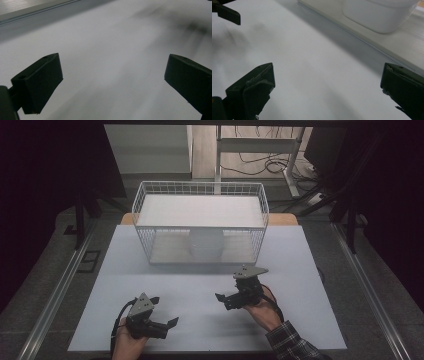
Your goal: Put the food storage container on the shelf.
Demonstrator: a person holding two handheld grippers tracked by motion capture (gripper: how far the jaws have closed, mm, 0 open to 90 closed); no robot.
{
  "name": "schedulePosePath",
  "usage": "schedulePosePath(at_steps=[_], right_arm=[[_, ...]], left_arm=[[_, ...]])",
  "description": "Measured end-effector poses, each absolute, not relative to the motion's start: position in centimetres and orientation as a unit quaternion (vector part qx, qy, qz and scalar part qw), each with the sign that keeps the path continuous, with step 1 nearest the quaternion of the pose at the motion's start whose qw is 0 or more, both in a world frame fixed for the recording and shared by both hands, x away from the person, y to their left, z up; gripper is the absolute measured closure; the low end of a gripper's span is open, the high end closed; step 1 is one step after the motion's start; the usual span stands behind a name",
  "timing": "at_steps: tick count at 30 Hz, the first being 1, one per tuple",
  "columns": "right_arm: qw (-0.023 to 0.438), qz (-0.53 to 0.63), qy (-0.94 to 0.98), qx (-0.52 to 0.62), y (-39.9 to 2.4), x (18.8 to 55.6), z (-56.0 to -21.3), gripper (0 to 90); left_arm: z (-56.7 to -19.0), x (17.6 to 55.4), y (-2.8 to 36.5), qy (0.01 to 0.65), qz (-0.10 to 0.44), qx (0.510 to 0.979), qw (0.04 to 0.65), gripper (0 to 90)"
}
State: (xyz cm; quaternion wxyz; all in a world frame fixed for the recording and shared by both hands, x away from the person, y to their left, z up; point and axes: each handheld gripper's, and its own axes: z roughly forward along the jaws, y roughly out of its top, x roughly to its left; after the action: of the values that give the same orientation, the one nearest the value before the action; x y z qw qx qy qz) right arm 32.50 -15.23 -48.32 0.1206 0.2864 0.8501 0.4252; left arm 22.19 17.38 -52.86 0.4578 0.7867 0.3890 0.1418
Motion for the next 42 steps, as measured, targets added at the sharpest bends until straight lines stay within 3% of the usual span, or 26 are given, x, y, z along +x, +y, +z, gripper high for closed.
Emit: schedulePosePath(at_steps=[28,42], right_arm=[[0.155,0.428,0.829,0.325,-22.0,27.7,-47.9,0.0],[0.177,0.418,0.824,0.338,-25.2,25.6,-48.1,0.0]], left_arm=[[-52.2,20.9,18.6,0.396,0.177,0.796,0.422,2.1],[-51.9,19.6,21.4,0.430,0.207,0.768,0.427,0.0]])
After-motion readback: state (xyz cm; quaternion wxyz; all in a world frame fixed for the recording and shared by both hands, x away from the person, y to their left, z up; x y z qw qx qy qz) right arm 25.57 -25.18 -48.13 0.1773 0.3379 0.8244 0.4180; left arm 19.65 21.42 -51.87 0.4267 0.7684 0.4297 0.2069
